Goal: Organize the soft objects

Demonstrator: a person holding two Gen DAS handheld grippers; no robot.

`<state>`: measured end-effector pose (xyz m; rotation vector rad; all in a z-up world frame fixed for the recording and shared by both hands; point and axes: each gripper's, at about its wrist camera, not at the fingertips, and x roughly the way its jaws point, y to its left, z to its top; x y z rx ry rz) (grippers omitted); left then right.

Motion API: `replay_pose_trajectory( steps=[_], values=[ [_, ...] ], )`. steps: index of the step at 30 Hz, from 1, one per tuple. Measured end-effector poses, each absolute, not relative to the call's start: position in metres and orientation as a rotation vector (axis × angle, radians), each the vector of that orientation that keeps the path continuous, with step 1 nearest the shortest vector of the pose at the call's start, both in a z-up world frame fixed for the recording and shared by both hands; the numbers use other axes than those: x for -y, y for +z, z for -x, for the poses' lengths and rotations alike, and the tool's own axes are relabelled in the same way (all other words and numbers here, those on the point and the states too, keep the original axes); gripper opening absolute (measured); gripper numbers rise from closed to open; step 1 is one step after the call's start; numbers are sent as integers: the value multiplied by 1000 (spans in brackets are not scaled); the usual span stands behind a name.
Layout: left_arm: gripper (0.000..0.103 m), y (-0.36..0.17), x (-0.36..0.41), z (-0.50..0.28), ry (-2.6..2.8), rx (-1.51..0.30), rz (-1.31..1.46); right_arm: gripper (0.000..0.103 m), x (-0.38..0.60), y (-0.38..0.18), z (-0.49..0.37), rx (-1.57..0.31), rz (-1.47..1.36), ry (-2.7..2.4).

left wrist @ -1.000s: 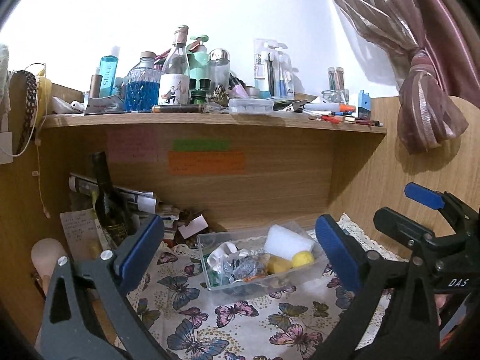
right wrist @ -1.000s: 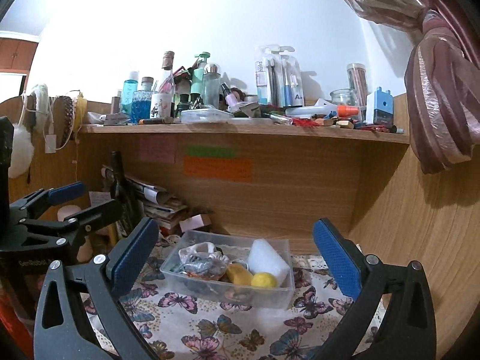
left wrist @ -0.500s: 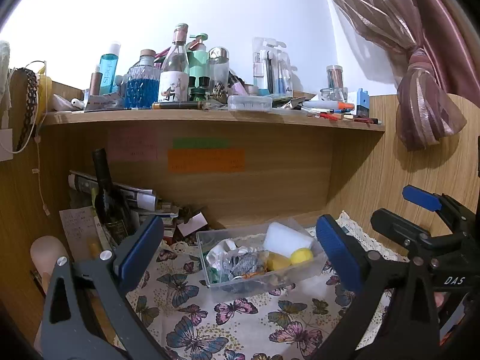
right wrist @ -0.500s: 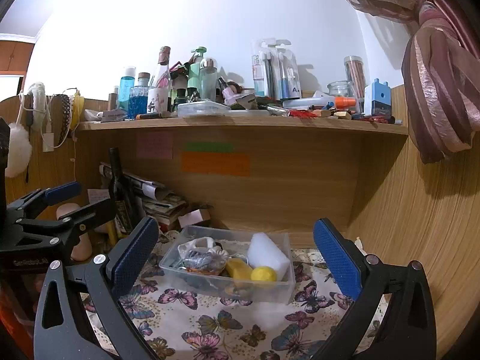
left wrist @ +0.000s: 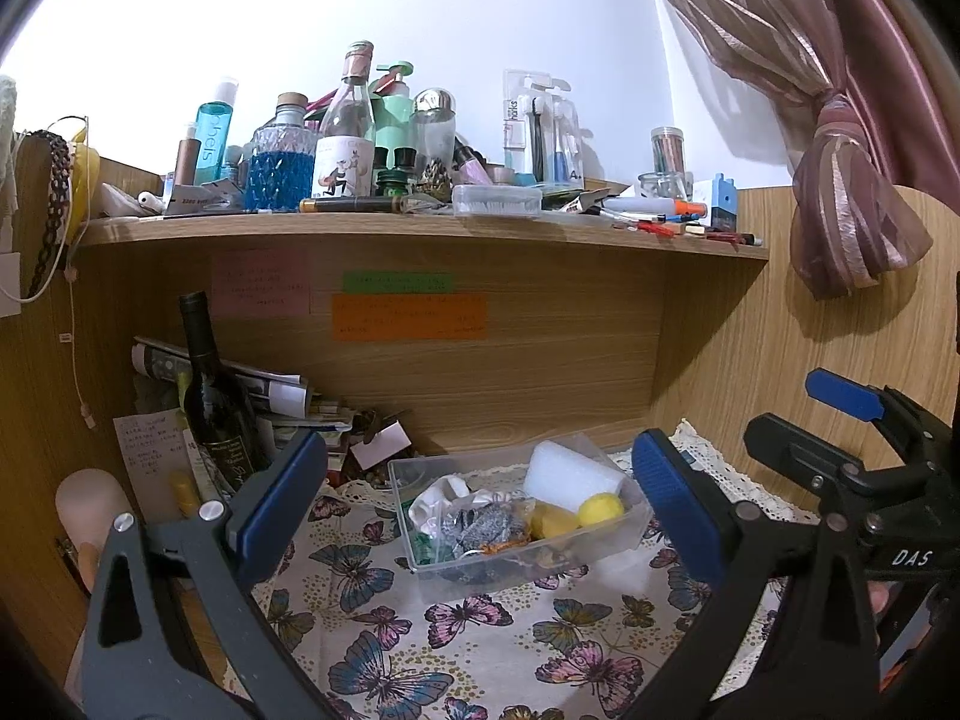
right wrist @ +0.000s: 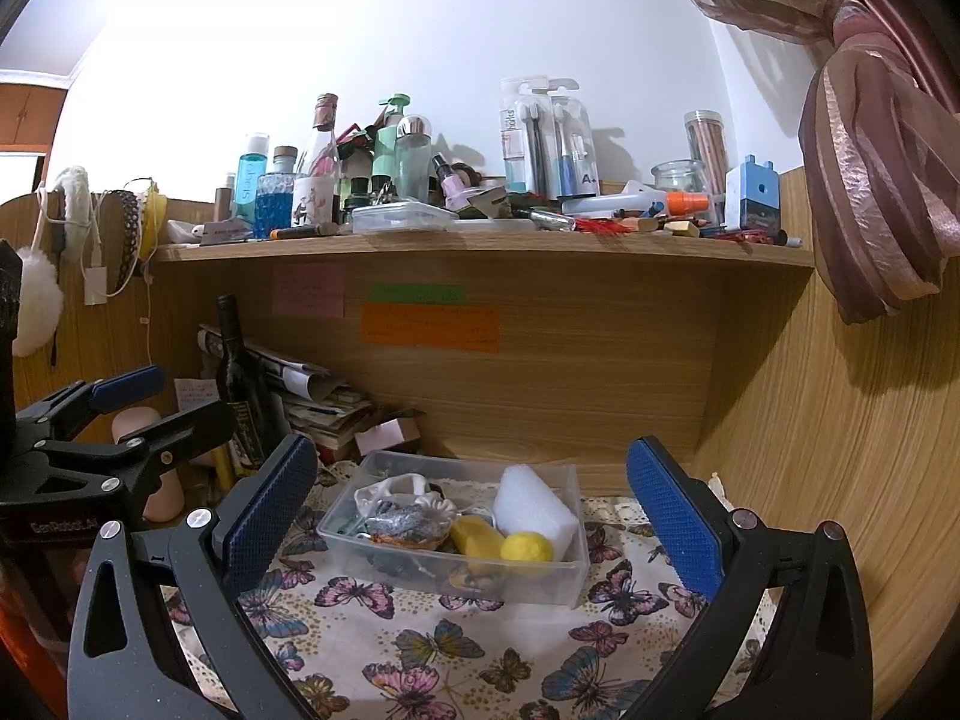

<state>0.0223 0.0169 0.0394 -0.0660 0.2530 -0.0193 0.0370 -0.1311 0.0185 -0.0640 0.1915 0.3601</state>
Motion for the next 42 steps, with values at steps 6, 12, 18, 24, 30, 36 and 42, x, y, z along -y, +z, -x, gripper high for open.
replay_pose_trajectory(
  steps=[6, 12, 18, 24, 30, 36, 42],
  values=[
    [103, 39, -17, -23, -18, -252, 65, 103, 131, 18, -37, -190, 64, 358],
    [103, 40, -17, -22, -21, -245, 61, 103, 131, 18, -37, -191, 65, 356],
    [103, 39, -18, -22, -30, -246, 65, 103, 130, 19, -35, -194, 66, 351],
    [103, 37, -20, -23, -36, -249, 68, 103, 130, 18, -36, -194, 63, 352],
    [103, 37, -21, -24, -33, -250, 74, 103, 130, 18, -36, -194, 64, 353],
    [103, 36, -24, -26, -37, -248, 98, 103, 128, 17, -37, -195, 68, 352],
    [103, 36, -28, -29, -35, -262, 127, 103, 128, 17, -37, -195, 65, 352]
  ],
)
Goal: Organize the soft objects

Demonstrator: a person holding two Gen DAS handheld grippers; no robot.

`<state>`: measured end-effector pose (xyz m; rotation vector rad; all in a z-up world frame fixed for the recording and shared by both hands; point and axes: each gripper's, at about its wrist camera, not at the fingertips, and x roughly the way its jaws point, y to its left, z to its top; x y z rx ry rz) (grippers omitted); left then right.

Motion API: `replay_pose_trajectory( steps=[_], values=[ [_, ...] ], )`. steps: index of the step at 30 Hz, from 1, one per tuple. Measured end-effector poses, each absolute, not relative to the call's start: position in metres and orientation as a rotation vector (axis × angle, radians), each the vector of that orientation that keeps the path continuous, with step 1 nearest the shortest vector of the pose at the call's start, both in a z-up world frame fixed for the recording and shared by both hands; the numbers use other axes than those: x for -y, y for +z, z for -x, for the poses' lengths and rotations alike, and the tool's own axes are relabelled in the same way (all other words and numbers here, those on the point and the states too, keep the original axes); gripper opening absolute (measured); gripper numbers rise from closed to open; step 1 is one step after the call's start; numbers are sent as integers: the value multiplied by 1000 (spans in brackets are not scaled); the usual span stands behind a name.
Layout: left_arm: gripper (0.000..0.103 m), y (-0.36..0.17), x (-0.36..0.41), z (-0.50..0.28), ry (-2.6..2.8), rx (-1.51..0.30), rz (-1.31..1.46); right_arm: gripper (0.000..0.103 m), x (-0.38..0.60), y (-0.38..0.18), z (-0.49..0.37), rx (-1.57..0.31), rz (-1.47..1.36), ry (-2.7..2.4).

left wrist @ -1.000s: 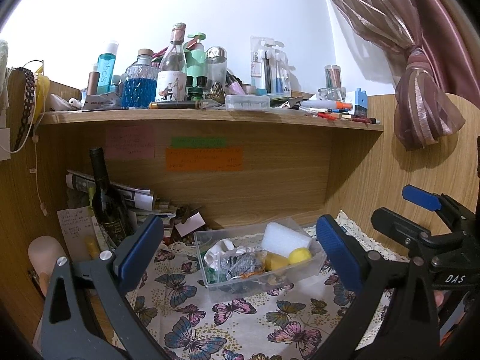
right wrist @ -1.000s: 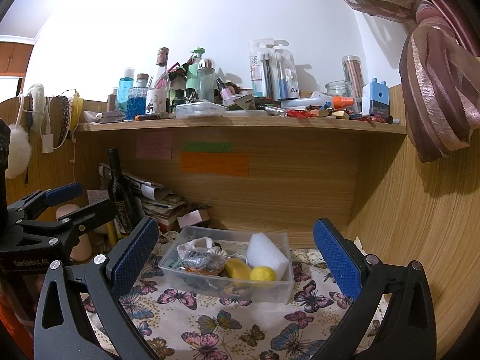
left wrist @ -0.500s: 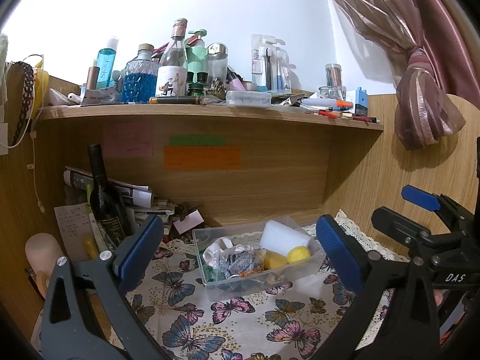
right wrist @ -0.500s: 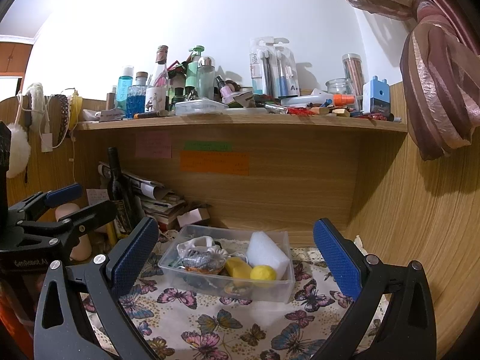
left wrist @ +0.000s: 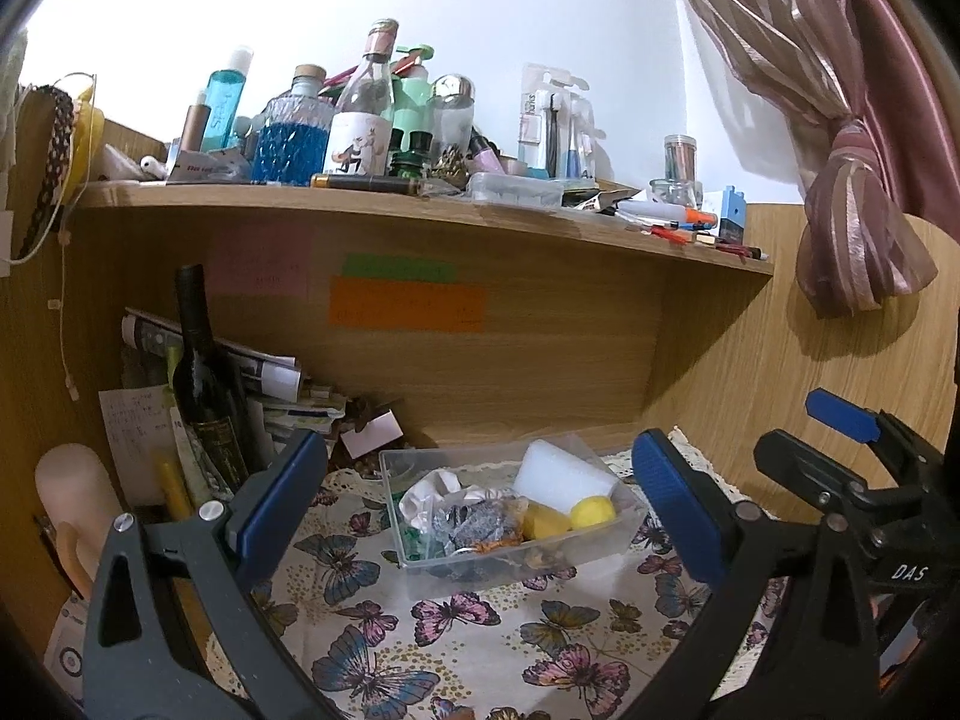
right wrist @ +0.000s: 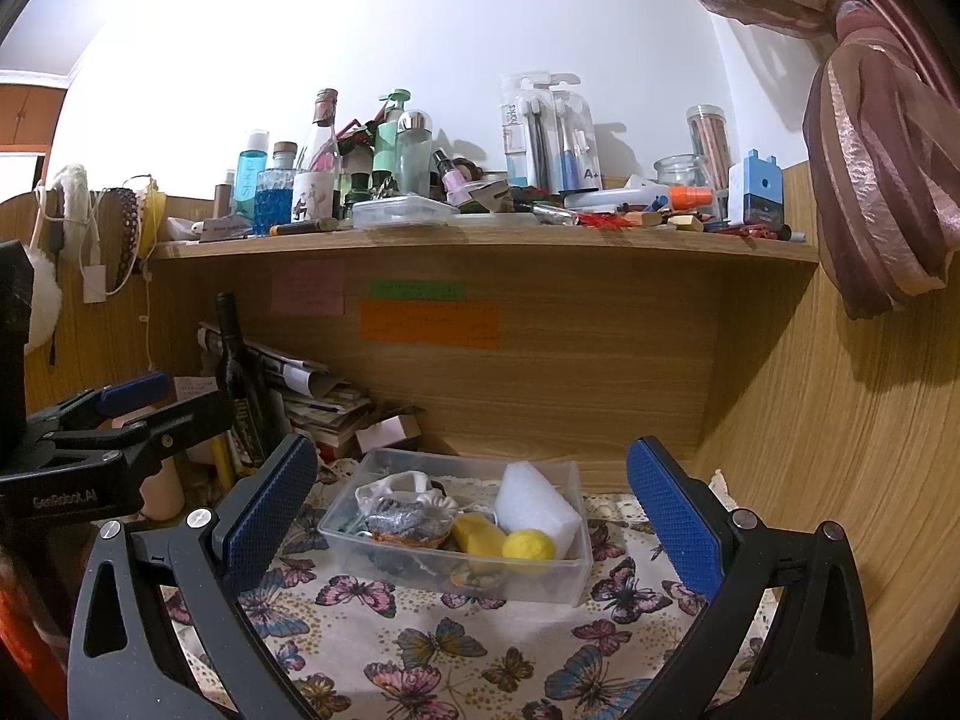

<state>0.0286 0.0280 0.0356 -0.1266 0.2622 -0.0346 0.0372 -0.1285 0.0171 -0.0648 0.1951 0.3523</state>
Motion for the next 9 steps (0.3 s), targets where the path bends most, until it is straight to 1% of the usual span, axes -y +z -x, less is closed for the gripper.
replay_pose_trajectory(
  steps=[9],
  values=[
    [103, 35, -26, -28, -39, -265, 109, 103, 122, 15, -37, -202, 63, 350]
  ],
)
